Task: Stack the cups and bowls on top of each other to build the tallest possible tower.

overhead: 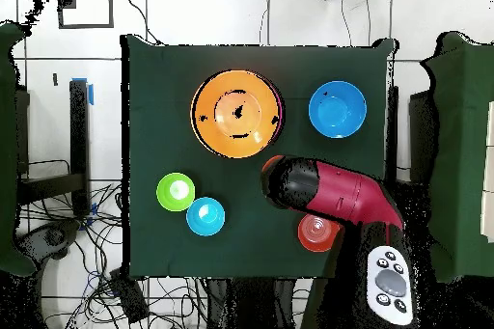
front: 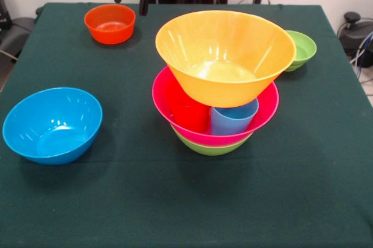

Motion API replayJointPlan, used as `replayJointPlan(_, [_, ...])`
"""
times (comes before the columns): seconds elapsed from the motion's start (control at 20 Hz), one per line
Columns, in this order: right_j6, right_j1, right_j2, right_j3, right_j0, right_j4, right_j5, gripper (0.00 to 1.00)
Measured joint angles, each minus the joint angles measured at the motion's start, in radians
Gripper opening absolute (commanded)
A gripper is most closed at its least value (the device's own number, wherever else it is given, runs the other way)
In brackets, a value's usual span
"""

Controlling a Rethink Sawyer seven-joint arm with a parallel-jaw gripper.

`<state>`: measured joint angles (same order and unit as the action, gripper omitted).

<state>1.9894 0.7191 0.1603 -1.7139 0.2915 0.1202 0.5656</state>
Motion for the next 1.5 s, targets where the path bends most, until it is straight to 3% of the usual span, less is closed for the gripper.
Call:
replayJointPlan(0.7, [0.000,0.000,-0.126,-0.003,0.062,0.092,0.000,1.00])
replayJointPlan(1.5, [0.000,-0.005,-0.184,-0.011,0.107,0.175,0.000,1.00])
